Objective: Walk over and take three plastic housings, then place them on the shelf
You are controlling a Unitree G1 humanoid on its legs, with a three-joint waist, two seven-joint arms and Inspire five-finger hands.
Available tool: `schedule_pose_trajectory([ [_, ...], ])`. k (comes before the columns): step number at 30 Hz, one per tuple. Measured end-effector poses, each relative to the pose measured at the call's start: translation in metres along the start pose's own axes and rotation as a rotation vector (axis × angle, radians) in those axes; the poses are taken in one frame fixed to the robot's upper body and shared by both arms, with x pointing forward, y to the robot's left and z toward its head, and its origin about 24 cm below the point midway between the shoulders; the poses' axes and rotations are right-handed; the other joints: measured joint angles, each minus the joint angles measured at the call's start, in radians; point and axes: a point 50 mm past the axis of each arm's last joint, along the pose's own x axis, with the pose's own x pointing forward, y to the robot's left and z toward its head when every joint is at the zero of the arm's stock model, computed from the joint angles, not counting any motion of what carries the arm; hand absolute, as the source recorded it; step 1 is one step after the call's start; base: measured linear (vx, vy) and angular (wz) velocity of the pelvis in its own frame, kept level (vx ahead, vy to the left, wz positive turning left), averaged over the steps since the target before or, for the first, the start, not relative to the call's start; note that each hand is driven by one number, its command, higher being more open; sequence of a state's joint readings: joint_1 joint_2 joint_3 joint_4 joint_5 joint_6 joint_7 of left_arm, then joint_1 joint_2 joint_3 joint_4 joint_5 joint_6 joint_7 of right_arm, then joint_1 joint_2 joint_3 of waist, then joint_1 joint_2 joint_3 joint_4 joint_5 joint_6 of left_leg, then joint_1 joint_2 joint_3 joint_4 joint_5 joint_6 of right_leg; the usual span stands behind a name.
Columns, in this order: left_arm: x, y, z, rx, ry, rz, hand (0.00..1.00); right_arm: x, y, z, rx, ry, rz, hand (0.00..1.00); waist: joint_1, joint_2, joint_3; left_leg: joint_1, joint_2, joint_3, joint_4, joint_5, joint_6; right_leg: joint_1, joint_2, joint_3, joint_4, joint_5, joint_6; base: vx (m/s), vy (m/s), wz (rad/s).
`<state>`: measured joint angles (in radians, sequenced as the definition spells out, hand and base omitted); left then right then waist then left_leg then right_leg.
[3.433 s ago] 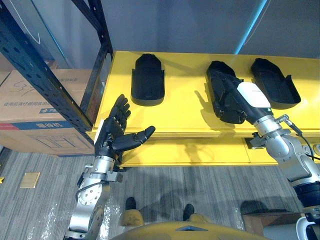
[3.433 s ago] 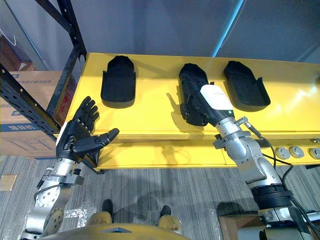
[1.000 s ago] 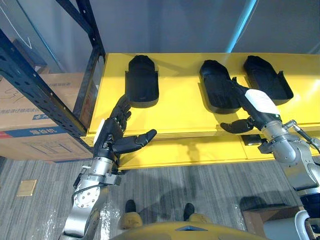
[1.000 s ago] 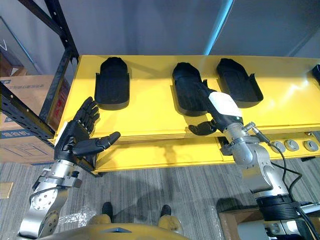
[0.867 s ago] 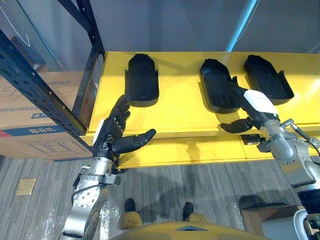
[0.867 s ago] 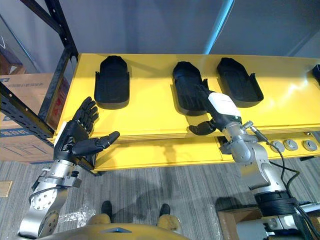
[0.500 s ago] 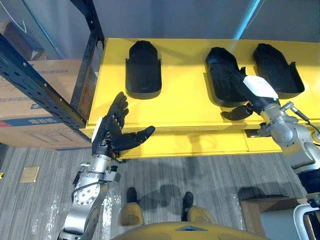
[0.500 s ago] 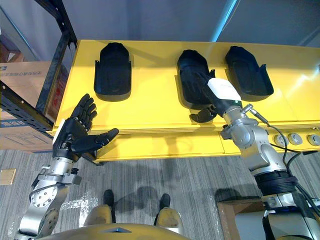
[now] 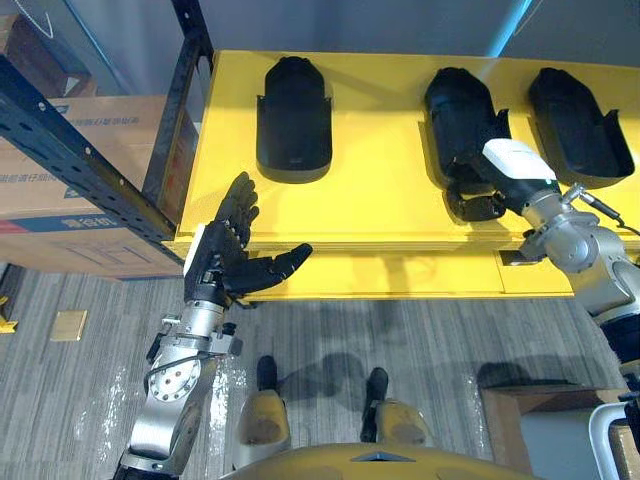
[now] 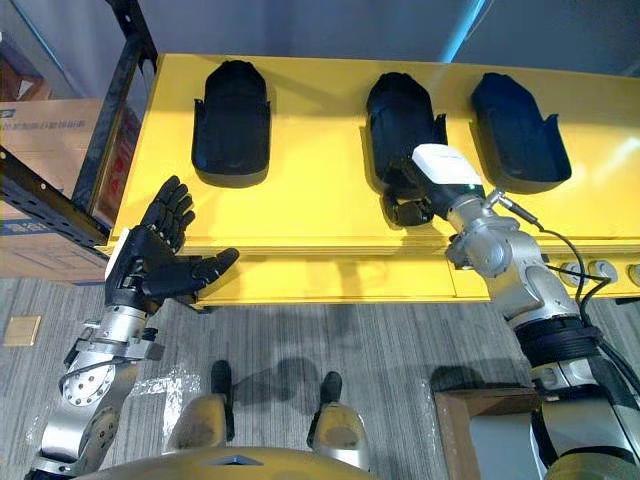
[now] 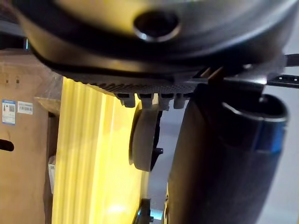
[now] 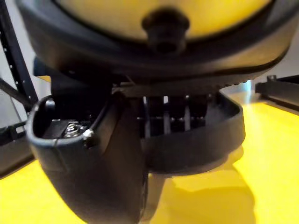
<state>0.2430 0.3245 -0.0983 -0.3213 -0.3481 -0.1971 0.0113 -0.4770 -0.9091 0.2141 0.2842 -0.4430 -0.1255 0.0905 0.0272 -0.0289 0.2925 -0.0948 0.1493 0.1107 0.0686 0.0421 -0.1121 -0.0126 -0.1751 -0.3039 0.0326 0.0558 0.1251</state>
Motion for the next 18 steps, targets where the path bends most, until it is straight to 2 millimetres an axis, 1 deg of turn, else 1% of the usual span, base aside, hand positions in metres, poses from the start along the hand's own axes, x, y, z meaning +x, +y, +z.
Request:
schedule_pose_trajectory([
  [2, 0.001, 0.0, 0.0, 0.001, -0.003, -0.001, 1.0, 0.003, 0.0, 0.005, -0.01, -0.03, 0.015, 0.0, 0.004, 0.0, 0.0, -0.002, 0.0, -0.004, -0.001, 0.0, 0.0, 0.001, 0.0, -0.004, 0.0, 0.0, 0.0, 0.01, -0.006, 0.07],
  [7, 0.001, 0.002, 0.002, 0.008, -0.007, 0.0, 1.0, 0.008, -0.005, 0.004, 0.006, -0.028, 0.006, 0.0, 0.022, -0.002, 0.009, -0.002, -0.003, -0.008, -0.001, 0.001, -0.001, 0.004, -0.002, -0.01, 0.0, 0.0, 0.0, 0.01, -0.001, 0.02],
  [16, 0.003, 0.003, 0.004, 0.01, -0.021, -0.003, 1.0, 0.014, -0.011, 0.005, -0.019, -0.055, -0.009, 0.0, 0.025, -0.003, 0.029, -0.001, -0.005, -0.016, -0.001, 0.002, 0.0, 0.01, -0.004, -0.02, 0.001, -0.002, -0.002, -0.01, 0.0, 0.01],
  [18, 0.003, 0.003, 0.005, 0.012, -0.032, -0.004, 1.0, 0.014, -0.016, 0.005, -0.045, -0.073, -0.019, 0.0, 0.025, 0.001, 0.038, -0.001, -0.006, -0.018, -0.002, 0.004, 0.001, 0.011, -0.005, -0.022, 0.001, -0.002, -0.002, -0.01, 0.001, 0.03],
])
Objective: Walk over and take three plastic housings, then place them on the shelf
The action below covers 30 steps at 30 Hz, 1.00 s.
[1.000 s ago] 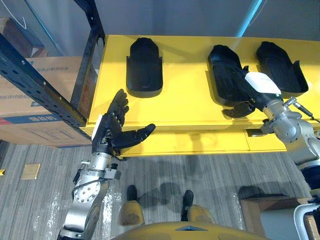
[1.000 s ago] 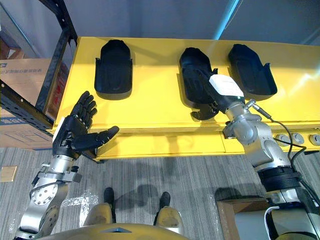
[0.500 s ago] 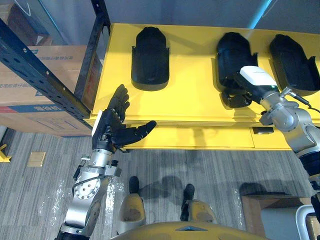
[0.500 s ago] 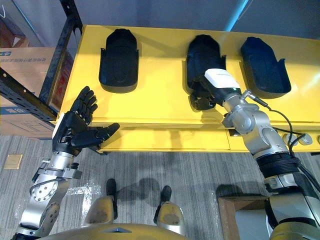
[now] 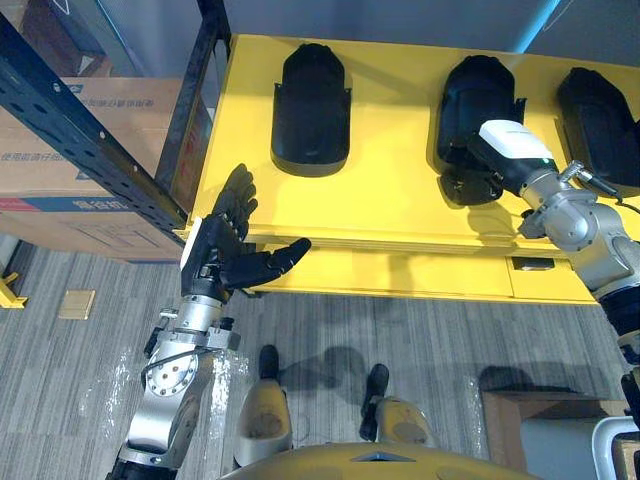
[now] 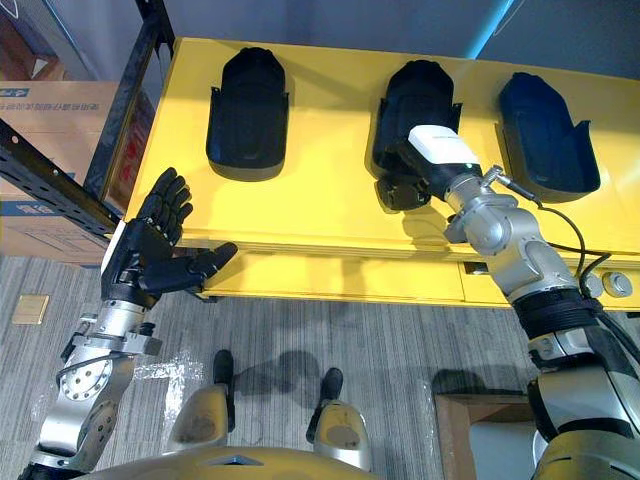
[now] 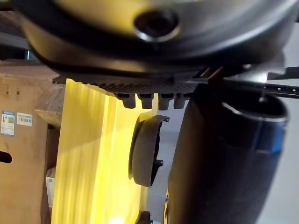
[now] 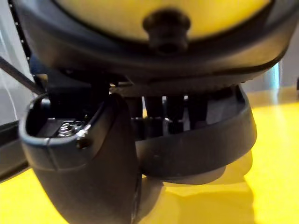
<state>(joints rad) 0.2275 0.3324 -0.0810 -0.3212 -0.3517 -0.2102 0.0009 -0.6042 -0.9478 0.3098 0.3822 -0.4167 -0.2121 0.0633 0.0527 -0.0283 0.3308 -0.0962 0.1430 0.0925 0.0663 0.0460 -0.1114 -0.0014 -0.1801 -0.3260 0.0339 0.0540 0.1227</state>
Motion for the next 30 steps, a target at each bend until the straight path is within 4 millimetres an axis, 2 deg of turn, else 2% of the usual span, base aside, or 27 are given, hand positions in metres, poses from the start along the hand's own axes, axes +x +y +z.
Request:
schedule_pose_trajectory([
  [14, 0.0, 0.0, 0.001, 0.008, -0.006, -0.019, 1.0, -0.001, 0.002, 0.007, -0.008, -0.079, -0.032, 0.0, 0.0, 0.001, 0.003, 0.002, -0.013, -0.005, -0.017, 0.009, 0.004, 0.0, -0.011, -0.009, 0.0, 0.0, 0.0, 0.0, 0.002, 0.01],
  [23, 0.0, 0.005, 0.002, 0.034, -0.003, -0.028, 1.0, -0.014, 0.01, 0.002, 0.017, -0.071, -0.059, 0.0, 0.002, 0.0, 0.004, 0.003, -0.013, -0.006, -0.017, 0.009, 0.004, 0.002, -0.011, -0.011, 0.001, -0.001, 0.0, 0.0, 0.0, 0.0],
  [24, 0.0, 0.005, 0.002, 0.035, -0.003, -0.027, 1.0, -0.015, 0.011, 0.001, 0.017, -0.071, -0.06, 1.0, 0.002, 0.0, 0.004, 0.003, -0.013, -0.006, -0.017, 0.009, 0.004, 0.002, -0.011, -0.011, 0.001, -0.001, 0.0, 0.0, 0.0, 0.0],
  [30, 0.0, 0.007, 0.003, 0.043, -0.001, -0.029, 1.0, -0.019, 0.014, 0.0, 0.021, -0.067, -0.071, 1.0, 0.001, 0.0, 0.004, 0.003, -0.012, -0.006, -0.018, 0.009, 0.004, 0.002, -0.011, -0.011, 0.002, -0.001, 0.0, 0.0, 0.0, 0.0],
])
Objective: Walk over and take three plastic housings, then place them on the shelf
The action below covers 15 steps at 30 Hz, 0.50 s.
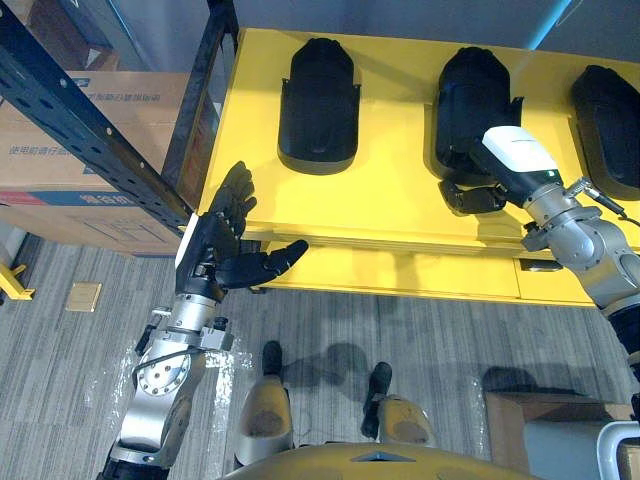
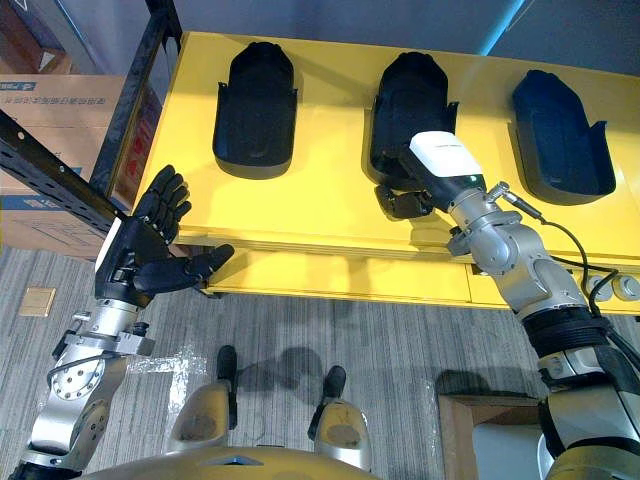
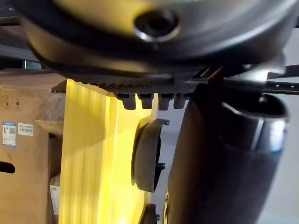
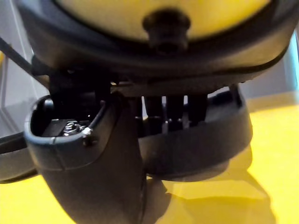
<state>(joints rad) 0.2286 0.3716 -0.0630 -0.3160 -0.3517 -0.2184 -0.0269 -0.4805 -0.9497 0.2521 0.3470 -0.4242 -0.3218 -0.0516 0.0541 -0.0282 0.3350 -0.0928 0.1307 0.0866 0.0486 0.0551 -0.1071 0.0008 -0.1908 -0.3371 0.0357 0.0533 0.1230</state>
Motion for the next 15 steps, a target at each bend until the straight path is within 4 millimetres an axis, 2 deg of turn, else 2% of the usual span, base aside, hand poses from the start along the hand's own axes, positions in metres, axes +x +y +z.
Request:
schedule_pose_trajectory([
  [15, -0.0005, 0.0019, 0.0006, 0.021, 0.005, -0.021, 1.0, -0.0061, 0.0021, -0.0036, 0.003, 0.017, -0.004, 1.0, 0.0, -0.002, -0.002, 0.001, 0.0, 0.001, 0.0, 0.0, 0.0, 0.0, 0.0, 0.0, 0.0, 0.0, 0.0, 0.0, 0.0, 0.0],
])
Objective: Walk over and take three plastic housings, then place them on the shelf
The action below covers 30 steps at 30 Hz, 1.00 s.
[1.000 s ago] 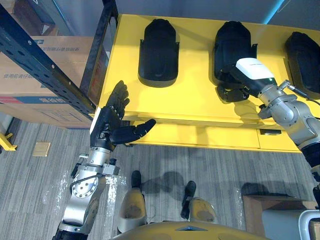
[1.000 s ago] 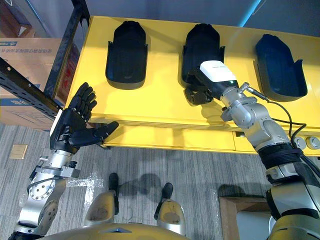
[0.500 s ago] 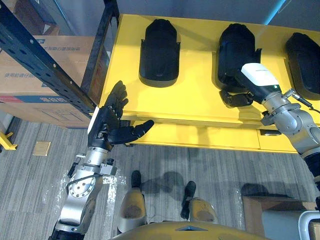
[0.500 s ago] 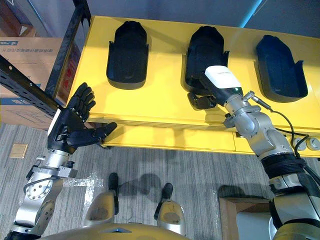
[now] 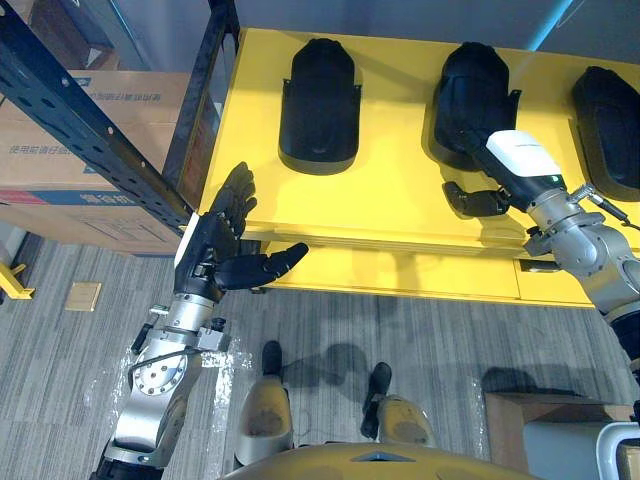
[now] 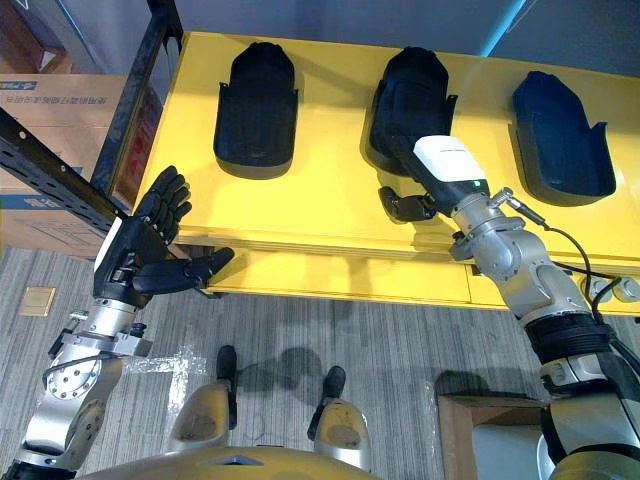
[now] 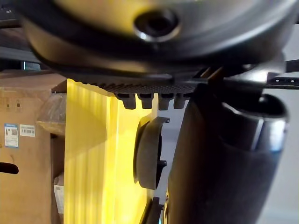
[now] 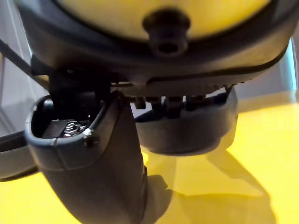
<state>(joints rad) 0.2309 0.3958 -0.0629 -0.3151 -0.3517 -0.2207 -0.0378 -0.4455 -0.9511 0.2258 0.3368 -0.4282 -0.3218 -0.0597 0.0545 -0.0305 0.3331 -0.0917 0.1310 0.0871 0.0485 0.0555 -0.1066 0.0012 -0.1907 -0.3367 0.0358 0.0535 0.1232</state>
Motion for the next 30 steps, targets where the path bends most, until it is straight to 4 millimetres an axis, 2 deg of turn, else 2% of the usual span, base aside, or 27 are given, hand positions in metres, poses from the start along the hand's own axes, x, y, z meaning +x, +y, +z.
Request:
schedule_pose_trajectory([
  [7, -0.003, 0.0, -0.001, 0.0, 0.001, -0.014, 1.0, -0.01, -0.009, -0.006, -0.086, 0.007, 0.018, 1.0, 0.003, 0.001, -0.004, 0.007, 0.0, 0.003, -0.006, 0.001, 0.0, 0.002, 0.0, 0.001, 0.0, 0.0, 0.0, 0.0, 0.0, -0.01],
  [17, -0.014, 0.0, -0.009, -0.008, 0.054, -0.014, 1.0, -0.032, -0.006, -0.002, -0.073, -0.013, 0.029, 1.0, -0.013, -0.002, -0.089, 0.068, -0.001, 0.036, -0.062, 0.011, -0.001, 0.022, 0.0, 0.017, -0.009, -0.001, 0.001, 0.01, -0.007, -0.08],
  [19, -0.018, 0.0, -0.012, -0.01, 0.071, -0.012, 1.0, -0.032, -0.006, 0.002, -0.051, -0.028, 0.064, 1.0, -0.027, -0.004, -0.12, 0.071, -0.001, 0.039, -0.072, 0.014, -0.002, 0.023, 0.001, 0.017, -0.018, 0.0, 0.002, -0.01, -0.003, -0.02],
  [23, -0.021, 0.0, -0.013, -0.014, 0.085, -0.01, 1.0, -0.037, -0.003, 0.005, -0.011, -0.038, 0.105, 1.0, -0.031, -0.009, -0.141, 0.085, 0.0, 0.044, -0.078, 0.015, -0.002, 0.035, 0.003, 0.02, -0.021, 0.0, 0.002, -0.01, -0.007, -0.03],
  [25, -0.021, -0.001, -0.014, -0.016, 0.084, -0.009, 1.0, -0.037, -0.007, 0.005, 0.085, -0.031, 0.077, 1.0, -0.029, -0.01, -0.151, 0.098, -0.001, 0.047, -0.094, 0.021, -0.004, 0.038, 0.003, 0.022, -0.021, 0.0, 0.002, -0.01, -0.001, -0.03],
  [30, -0.021, -0.004, -0.015, -0.041, 0.085, -0.004, 1.0, -0.031, -0.017, 0.005, 0.178, -0.024, 0.051, 1.0, -0.028, -0.011, -0.175, 0.102, -0.002, 0.046, -0.105, 0.031, -0.001, 0.037, 0.003, 0.021, -0.022, 0.001, 0.002, 0.0, 0.0, 0.0],
])
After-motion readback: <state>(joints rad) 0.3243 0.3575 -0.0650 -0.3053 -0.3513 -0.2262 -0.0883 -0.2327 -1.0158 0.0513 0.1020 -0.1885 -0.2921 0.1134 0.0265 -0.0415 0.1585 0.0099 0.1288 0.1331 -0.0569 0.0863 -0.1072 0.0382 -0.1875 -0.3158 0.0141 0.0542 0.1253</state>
